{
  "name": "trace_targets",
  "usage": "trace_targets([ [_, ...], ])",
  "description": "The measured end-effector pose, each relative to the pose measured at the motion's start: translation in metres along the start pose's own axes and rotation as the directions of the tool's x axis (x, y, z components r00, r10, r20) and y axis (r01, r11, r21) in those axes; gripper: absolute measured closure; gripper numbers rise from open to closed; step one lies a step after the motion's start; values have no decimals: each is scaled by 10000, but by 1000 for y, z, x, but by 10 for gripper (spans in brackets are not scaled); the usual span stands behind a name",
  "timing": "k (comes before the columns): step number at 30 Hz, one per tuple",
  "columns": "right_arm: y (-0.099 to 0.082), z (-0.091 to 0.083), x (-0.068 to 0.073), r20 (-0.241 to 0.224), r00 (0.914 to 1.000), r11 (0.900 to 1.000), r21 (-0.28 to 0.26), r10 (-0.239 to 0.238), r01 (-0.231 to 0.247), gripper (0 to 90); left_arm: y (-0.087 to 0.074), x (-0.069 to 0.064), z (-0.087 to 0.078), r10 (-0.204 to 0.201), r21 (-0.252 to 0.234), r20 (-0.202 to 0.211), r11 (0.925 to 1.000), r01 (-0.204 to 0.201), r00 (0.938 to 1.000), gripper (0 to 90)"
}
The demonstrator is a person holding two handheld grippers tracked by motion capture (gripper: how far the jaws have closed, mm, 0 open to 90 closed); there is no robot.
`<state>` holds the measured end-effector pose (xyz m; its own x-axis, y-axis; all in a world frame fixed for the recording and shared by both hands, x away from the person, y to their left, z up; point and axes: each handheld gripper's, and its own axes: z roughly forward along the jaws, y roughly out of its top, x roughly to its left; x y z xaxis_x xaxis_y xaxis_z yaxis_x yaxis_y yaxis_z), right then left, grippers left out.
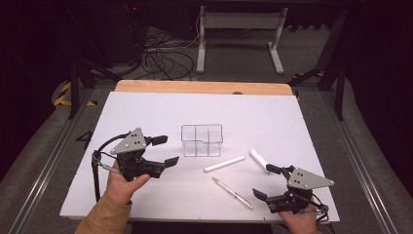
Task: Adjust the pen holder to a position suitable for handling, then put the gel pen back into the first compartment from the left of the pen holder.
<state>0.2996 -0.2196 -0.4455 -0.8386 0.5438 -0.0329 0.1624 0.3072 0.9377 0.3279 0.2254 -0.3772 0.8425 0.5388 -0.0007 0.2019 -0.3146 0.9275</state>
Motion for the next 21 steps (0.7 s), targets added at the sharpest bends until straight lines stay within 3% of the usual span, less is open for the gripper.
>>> trace_targets([
  [6, 9, 10, 4, -74, 9999, 9987, 503, 94, -90, 149, -4, 1, -4, 136, 124, -326, 9998, -132, 9994, 226],
  [10, 16, 16, 8, 12, 10000, 9973, 738, 13, -14, 158, -6, 4, -6, -11, 122, -348, 9999, 15, 9994, 221],
  [17, 22, 22, 11, -361, 9993, 9989, 458, 67, -50, 133, -5, 2, -13, 79, 22, -465, 10000, -78, 9989, 218],
  [21, 24, 27, 13, -399, 9991, 9979, 632, 161, -135, 99, -5, 3, -15, 119, 24, -507, 9999, -118, 9986, 215],
])
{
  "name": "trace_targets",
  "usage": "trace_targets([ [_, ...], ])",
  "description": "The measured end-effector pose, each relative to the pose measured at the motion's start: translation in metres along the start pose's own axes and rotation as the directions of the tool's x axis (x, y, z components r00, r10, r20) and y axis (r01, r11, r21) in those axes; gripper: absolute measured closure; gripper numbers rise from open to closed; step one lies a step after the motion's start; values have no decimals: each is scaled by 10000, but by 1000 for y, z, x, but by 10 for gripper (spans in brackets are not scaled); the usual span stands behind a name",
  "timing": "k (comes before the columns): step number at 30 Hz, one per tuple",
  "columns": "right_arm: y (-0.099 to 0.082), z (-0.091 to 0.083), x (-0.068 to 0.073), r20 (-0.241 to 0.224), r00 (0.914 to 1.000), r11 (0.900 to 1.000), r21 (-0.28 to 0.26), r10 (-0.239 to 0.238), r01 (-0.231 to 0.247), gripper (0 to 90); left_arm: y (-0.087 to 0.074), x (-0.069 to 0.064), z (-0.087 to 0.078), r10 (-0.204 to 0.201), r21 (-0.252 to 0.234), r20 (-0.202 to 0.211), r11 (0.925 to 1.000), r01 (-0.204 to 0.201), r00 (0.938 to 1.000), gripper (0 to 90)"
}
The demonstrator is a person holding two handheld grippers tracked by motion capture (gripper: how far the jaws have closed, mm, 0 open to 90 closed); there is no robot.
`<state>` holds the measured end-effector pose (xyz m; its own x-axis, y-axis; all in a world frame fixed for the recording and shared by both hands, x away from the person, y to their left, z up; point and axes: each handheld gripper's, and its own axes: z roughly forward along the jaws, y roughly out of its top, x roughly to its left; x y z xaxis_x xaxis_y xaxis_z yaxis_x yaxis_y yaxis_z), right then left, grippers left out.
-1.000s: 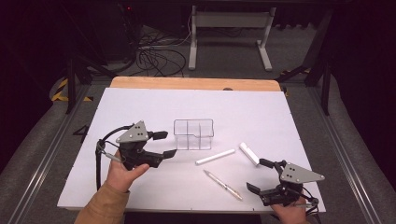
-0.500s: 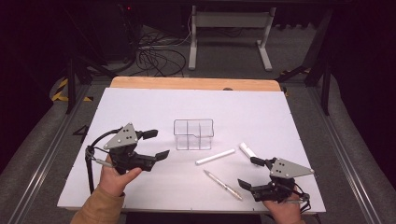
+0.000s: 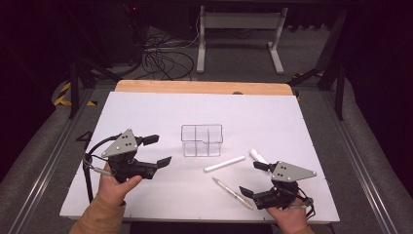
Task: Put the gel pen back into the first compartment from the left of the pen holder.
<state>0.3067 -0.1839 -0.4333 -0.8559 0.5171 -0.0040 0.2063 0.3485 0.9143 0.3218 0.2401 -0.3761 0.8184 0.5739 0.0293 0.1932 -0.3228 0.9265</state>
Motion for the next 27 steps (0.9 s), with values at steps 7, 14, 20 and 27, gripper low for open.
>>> trace_targets([
  [7, 7, 6, 4, -274, 9993, 9990, 390, 249, -238, 118, 0, 1, 0, 32, -11, -22, 10000, -32, 10000, 212],
  [14, 11, 9, 8, -226, 9996, 9989, 447, 149, -139, 118, 1, 1, -3, 113, -102, -48, 9999, -113, 9999, 212],
  [20, 17, 16, 10, -322, 9991, 9925, 1198, 280, -240, 168, 1, 2, -6, 94, -114, -125, 9999, -95, 9999, 211],
  [27, 21, 30, 17, -3, 9996, 9789, 2025, 267, -261, 234, 1, 0, -7, 142, -110, -124, 9998, -143, 9998, 211],
])
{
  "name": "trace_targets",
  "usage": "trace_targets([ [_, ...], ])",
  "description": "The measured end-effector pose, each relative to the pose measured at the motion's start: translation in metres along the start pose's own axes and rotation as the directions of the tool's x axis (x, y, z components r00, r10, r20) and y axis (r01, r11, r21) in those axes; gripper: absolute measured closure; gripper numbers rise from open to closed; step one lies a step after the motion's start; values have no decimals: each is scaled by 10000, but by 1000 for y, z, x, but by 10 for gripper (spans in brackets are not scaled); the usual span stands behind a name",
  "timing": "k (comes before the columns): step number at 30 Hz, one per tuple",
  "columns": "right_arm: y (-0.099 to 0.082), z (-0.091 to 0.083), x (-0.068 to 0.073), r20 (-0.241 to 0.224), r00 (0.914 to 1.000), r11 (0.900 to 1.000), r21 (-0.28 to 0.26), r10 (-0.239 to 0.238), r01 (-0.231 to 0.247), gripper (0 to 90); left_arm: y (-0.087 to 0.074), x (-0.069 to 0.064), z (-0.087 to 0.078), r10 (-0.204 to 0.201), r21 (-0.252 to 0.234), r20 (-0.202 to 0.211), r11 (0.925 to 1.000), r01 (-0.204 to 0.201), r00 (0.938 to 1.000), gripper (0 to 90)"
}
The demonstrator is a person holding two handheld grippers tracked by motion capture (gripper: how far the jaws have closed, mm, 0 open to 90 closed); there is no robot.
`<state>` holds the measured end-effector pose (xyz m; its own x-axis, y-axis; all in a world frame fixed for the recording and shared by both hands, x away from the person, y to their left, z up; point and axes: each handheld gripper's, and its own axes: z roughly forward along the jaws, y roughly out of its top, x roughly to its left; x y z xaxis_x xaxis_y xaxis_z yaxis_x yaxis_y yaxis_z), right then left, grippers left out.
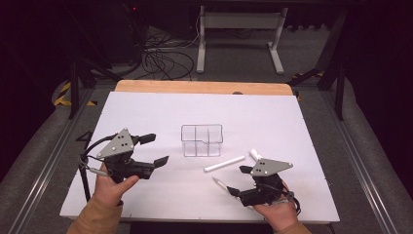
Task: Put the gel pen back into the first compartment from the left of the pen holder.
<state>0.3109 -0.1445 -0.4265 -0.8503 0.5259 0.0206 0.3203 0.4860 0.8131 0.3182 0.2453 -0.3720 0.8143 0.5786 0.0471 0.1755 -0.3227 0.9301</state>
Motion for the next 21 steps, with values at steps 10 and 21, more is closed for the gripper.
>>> trace_targets([
  [10, 7, 24, 2, -41, 9999, 9916, 1289, 116, -110, 317, -1, 2, -3, -21, -45, -60, 10000, 21, 10000, 212],
  [21, 9, 47, 2, 98, 9990, 9615, 2712, 429, -440, 450, -1, 2, -4, -39, -71, -45, 10000, 39, 10000, 216],
])
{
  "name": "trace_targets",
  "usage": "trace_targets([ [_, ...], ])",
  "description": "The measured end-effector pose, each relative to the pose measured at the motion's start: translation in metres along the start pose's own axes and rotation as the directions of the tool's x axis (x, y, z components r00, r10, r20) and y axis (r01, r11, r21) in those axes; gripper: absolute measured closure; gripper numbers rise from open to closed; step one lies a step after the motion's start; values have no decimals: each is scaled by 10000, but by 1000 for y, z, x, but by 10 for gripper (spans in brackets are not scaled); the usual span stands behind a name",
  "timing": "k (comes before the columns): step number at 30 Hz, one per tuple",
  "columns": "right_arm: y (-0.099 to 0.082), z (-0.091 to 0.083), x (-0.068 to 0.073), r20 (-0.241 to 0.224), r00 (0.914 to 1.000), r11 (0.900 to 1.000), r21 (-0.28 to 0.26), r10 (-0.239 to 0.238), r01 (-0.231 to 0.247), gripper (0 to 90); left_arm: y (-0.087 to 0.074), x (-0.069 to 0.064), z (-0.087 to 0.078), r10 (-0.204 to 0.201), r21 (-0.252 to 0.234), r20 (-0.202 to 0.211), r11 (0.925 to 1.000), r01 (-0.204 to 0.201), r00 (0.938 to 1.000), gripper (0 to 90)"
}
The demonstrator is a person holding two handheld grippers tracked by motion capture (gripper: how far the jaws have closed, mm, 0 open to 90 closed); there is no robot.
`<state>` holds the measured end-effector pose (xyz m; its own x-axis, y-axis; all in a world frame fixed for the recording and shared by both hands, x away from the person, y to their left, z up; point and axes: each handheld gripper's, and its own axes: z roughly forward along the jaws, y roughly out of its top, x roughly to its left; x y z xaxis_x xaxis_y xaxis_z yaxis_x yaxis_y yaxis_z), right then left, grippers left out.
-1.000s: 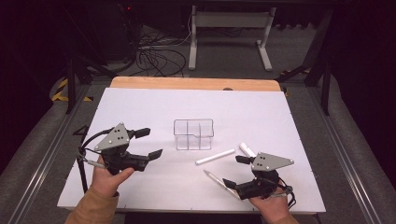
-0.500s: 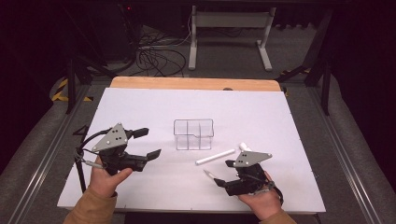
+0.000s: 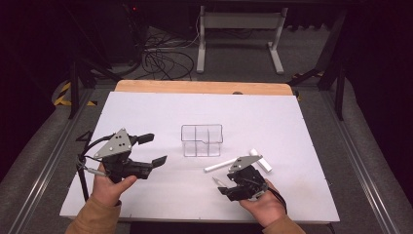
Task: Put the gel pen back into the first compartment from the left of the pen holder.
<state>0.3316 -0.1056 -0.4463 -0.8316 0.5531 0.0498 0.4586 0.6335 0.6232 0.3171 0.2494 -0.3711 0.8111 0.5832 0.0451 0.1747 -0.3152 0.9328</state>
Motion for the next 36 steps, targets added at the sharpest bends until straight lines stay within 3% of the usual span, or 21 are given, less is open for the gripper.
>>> trace_targets([
  [5, 2, 7, 1, 30, 10000, 9993, 362, -17, 16, 497, 0, 0, 0, -16, 15, 21, 10000, 16, 10000, 217],
  [10, 3, 12, 4, 416, 9988, 9975, 665, -255, 227, 561, 0, 0, 0, 51, -6, -22, 10000, -51, 10000, 218],
  [15, 3, 20, 5, 522, 9980, 9949, 960, -350, 299, 610, 0, 0, -1, 62, 16, -69, 10000, -62, 10000, 219],
  [23, 5, 28, 11, 1134, 9923, 9910, 1292, -496, 347, 715, 0, 1, -1, 102, -18, -60, 9999, -102, 9999, 219],
  [29, 7, 30, 10, 1132, 9926, 9911, 1298, -435, 286, 793, 0, 0, -1, 87, 3, -69, 10000, -87, 9999, 219],
  [36, 7, 30, 9, 1148, 9931, 9914, 1303, -241, 90, 806, 0, 0, -1, 64, -20, -67, 10000, -64, 10000, 218],
])
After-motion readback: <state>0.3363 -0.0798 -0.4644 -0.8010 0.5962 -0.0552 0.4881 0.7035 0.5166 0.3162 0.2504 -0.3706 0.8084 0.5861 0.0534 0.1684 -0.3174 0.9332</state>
